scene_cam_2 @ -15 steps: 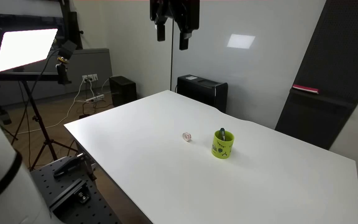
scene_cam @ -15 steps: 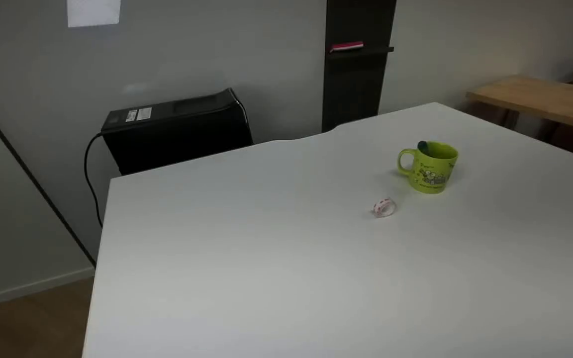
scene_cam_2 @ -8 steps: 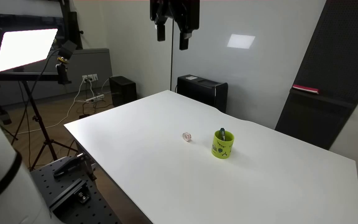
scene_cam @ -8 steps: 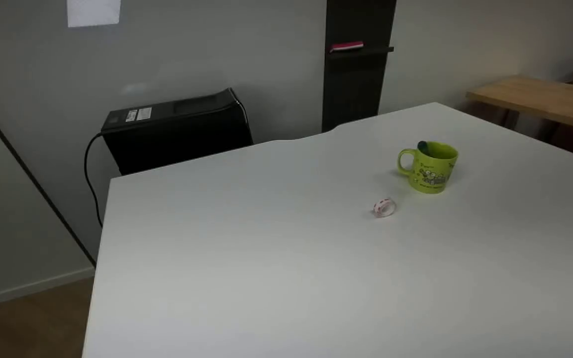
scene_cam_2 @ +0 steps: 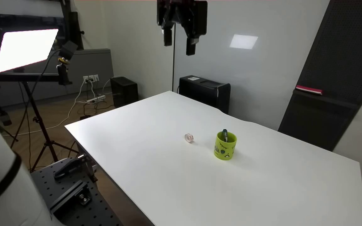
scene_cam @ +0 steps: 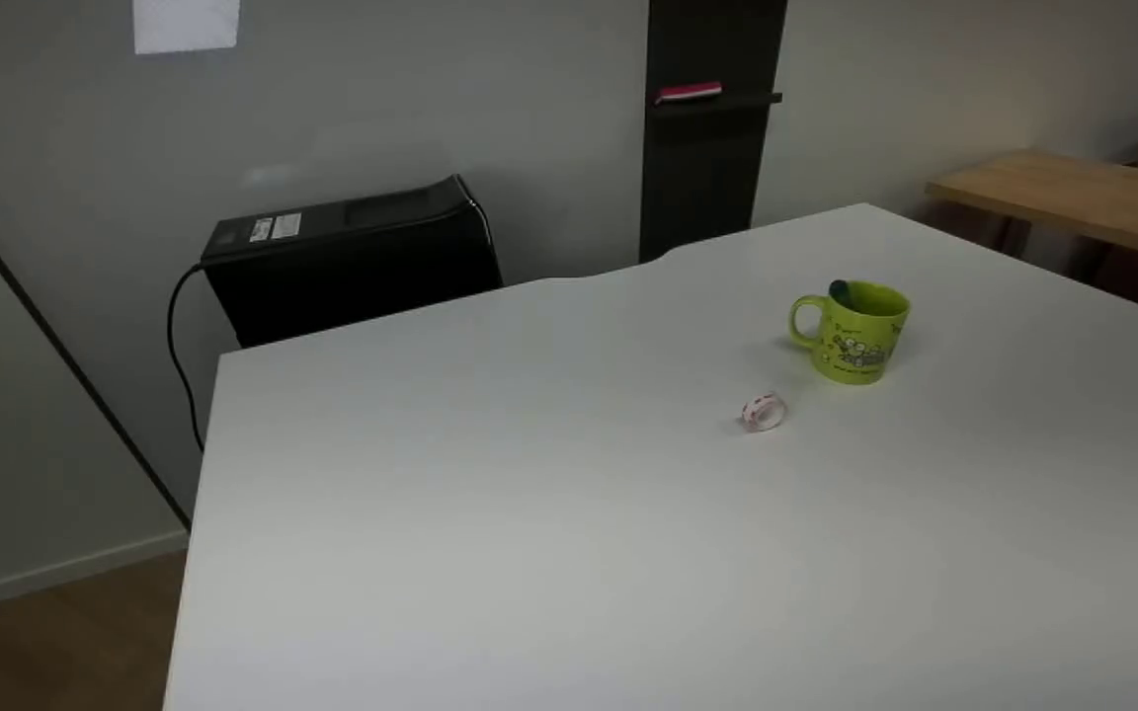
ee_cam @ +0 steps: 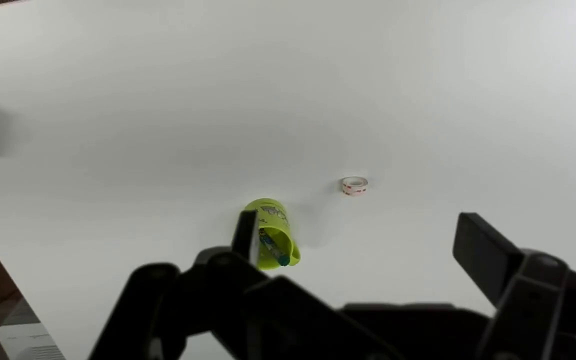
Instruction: Remove the marker out of the cup and put it on the table
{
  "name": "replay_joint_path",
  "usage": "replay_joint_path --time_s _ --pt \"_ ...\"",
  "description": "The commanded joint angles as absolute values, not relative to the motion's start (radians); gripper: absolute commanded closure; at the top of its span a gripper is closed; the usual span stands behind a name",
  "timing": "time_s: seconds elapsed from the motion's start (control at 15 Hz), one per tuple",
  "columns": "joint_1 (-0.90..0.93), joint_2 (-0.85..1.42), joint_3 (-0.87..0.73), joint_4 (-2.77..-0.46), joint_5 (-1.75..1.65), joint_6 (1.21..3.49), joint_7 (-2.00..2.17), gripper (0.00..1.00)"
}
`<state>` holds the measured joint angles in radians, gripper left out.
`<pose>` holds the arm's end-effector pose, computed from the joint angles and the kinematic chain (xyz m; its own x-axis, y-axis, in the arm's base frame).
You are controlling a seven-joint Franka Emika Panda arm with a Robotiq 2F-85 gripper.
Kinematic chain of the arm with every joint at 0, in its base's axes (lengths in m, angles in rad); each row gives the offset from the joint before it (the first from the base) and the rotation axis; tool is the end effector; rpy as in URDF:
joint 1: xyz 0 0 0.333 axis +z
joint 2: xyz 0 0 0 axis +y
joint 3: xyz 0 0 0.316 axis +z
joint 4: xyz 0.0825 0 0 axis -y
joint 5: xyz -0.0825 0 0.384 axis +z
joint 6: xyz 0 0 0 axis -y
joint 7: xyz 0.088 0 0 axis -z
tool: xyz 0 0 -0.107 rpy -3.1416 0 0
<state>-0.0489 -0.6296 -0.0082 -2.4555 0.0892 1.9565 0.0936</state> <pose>0.3740 -0.0158 0.5256 0.9761 -0.1815 0.1195 -0.1697 -0.9801 -0.1026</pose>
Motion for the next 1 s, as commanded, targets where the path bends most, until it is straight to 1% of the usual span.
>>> replay_joint_path --time_s 0.0,0.4,0.93 --pt "-0.069 -0.580 -0.026 -2.446 0.080 2.014 0.090 0.00" --pt "-0.072 -0.445 -0.069 -2.399 0.107 2.096 0.042 0.00" --pt "-0.085 -0.192 -0.093 -2.232 0.088 2.148 0.043 0.00"
